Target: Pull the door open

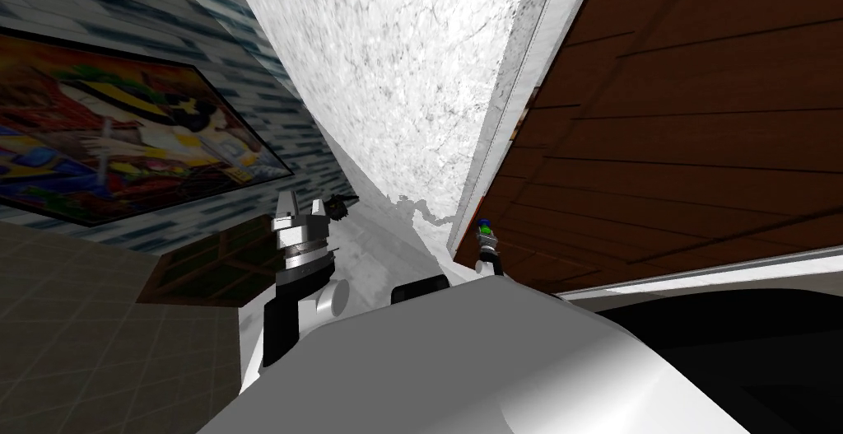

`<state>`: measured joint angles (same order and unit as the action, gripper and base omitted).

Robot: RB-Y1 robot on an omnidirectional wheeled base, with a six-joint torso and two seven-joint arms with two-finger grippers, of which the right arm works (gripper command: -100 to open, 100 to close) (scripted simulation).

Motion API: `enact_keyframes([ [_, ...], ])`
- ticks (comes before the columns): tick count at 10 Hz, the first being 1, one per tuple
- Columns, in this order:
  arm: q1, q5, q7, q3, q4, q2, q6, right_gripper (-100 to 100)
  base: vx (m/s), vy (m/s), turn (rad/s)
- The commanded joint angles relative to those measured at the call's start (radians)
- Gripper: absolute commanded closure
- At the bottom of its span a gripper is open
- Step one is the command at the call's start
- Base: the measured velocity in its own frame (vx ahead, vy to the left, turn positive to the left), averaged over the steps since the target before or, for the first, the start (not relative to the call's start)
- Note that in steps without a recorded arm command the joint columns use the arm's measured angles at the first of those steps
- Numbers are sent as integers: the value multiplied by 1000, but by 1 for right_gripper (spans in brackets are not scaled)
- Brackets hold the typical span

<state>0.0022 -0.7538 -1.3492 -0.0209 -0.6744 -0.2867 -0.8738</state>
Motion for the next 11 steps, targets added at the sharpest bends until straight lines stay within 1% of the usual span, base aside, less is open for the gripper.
enact_keyframes([
  [1, 1, 0, 1, 1, 0, 1, 1, 100, -17, -1, 12],
  [4, 1, 0, 1, 1, 0, 1, 1, 100, -3, 0, 2],
  [5, 4, 12, -15, 22, -7, -6, 6, 100, -146, -6, 101],
  [7, 7, 24, -32, 43, -16, -13, 10, 100, -249, -10, 93],
  [9, 12, 40, -57, 73, -28, -24, 15, 100, -268, 9, 96],
  [11, 17, 58, -83, 104, -41, -35, 21, 100, -266, -34, 112],
])
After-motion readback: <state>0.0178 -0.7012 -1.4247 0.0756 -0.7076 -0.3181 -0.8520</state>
